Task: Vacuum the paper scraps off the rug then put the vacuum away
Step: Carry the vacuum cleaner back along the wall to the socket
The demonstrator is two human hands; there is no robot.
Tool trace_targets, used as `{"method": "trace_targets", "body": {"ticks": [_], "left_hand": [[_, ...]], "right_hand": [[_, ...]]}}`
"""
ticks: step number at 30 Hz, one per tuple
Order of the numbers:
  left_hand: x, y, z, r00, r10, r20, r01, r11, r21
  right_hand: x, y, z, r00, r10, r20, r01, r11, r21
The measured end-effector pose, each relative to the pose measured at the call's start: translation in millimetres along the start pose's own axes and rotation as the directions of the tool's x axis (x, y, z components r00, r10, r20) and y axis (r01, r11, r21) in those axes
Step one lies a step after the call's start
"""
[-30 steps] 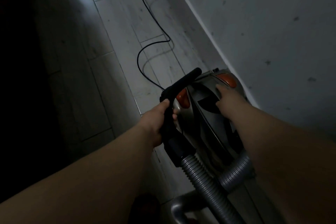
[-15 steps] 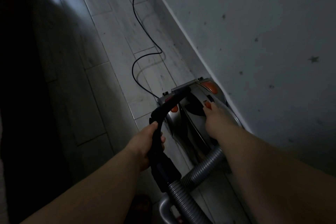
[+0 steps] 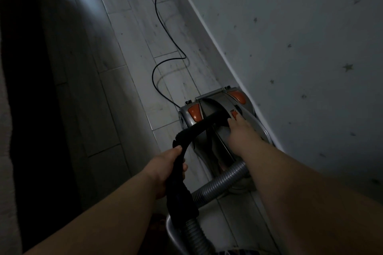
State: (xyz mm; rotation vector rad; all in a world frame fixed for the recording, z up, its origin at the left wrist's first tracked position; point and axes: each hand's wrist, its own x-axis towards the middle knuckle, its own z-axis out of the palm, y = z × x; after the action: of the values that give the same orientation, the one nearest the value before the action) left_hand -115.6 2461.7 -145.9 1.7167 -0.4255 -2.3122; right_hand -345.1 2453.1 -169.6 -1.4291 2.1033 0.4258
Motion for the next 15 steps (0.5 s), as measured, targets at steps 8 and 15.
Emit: {"method": "trace_targets", "body": {"ticks": [8, 15], "left_hand": [[17.9, 2.4, 13.7, 1.0, -0.03, 0.002, 0.03, 0.999, 0.027], [38.0, 3.4, 28.0, 0.999, -0.037, -0.008, 0.037, 0.998, 0.058]], "right_hand": [[4.3, 8.6, 0.5, 1.0, 0.016, 0.015, -0.017, 0.999, 0.05], [13.2, 15.6, 1.2, 1.0, -0.001, 0.017, 0.0, 0.998, 0.065]]}}
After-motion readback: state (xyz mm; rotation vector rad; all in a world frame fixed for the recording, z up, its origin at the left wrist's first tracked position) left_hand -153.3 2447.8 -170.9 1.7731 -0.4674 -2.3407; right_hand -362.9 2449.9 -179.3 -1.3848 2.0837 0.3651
